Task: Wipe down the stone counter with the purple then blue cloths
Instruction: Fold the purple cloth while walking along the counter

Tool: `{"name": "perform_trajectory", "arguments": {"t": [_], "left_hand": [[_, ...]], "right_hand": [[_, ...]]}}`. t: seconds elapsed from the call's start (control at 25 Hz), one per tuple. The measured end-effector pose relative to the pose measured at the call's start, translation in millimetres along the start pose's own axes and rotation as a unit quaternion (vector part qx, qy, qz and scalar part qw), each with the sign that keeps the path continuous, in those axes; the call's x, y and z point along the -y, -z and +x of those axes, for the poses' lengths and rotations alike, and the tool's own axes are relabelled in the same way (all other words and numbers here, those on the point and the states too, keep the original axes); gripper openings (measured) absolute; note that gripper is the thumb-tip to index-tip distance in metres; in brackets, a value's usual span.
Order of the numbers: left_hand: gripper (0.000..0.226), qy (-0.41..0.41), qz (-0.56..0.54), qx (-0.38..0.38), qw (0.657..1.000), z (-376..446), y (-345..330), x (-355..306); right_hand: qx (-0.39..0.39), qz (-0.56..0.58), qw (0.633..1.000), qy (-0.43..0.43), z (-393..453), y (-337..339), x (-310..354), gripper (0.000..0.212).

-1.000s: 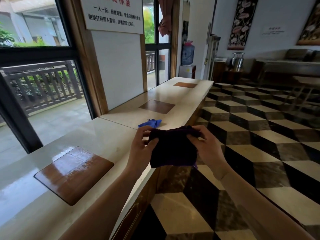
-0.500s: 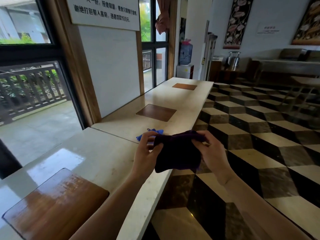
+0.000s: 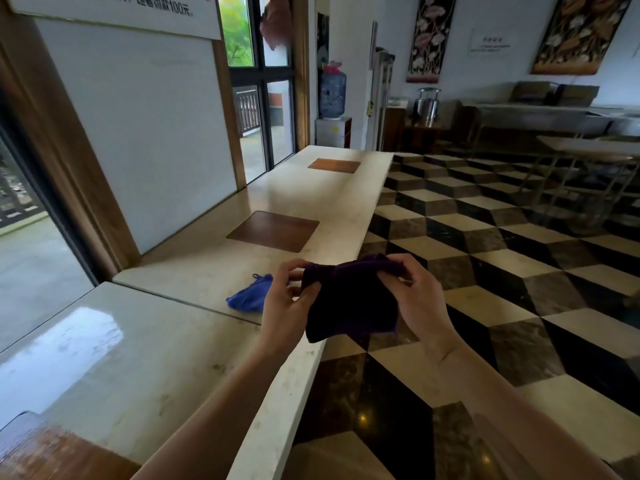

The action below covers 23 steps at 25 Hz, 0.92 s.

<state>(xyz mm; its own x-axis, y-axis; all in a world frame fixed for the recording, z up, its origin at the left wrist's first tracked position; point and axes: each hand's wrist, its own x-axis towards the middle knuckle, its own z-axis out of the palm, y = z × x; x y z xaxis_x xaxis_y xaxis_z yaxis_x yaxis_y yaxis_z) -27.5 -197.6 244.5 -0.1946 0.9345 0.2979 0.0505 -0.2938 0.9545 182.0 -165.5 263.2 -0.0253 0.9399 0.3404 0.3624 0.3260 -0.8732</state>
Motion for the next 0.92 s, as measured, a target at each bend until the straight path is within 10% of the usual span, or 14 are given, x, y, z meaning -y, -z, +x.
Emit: {"name": "perform_trajectory", "arguments": {"t": [0.48, 0.92], "left_hand": [[0.027, -0.015, 0.052, -0.097, 0.994, 148, -112, 46], [0.028, 0.043, 0.097, -0.244, 0.964, 204, -56, 114]], "right_hand": [[0.098, 0.024, 0.994, 0.030, 208, 43, -83, 0.022], [0.210, 0.047, 0.974, 0.069, 297, -87, -133, 0.021]]}}
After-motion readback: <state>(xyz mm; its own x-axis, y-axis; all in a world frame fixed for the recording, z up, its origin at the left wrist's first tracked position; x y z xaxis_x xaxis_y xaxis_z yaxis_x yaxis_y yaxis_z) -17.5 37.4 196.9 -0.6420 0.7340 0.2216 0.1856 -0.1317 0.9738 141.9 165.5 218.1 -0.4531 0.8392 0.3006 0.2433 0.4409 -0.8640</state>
